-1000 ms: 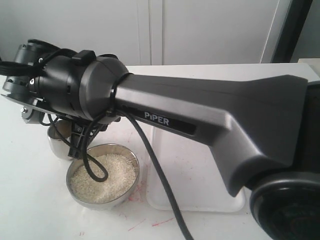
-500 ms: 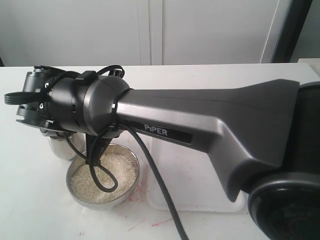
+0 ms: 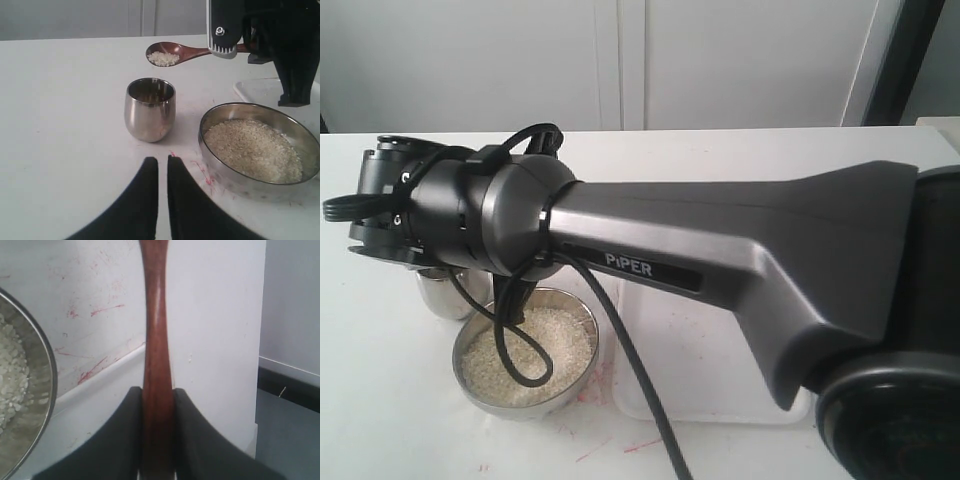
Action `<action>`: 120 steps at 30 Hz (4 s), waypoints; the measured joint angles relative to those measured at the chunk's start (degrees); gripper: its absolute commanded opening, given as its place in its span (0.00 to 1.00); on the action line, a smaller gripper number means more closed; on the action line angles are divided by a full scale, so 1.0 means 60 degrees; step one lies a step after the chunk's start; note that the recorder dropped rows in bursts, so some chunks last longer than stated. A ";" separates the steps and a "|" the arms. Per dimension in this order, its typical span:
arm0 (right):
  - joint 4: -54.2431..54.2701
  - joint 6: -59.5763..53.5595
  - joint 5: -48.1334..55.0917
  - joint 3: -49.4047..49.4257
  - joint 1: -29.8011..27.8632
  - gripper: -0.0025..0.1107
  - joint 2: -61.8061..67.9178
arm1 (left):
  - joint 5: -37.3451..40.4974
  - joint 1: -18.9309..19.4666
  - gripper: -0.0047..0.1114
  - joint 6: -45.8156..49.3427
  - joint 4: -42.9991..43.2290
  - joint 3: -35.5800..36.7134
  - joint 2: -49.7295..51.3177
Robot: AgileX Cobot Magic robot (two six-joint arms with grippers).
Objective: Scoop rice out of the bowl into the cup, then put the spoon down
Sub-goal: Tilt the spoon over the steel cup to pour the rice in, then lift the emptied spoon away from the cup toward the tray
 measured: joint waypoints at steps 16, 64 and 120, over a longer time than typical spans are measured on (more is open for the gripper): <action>-0.0036 -0.0275 0.0000 0.0000 0.0036 0.02 0.0000 | 0.0000 0.0000 0.16 0.0000 0.0000 0.0000 0.0000; -0.1942 -0.1128 0.0000 0.0010 0.0318 0.02 0.0553 | 0.0000 0.0000 0.16 0.0000 0.0000 0.0000 0.0000; -0.2607 -0.0549 -0.0018 0.0194 0.0697 0.02 0.0618 | 0.0000 0.0000 0.16 0.0000 0.0000 0.0000 0.0000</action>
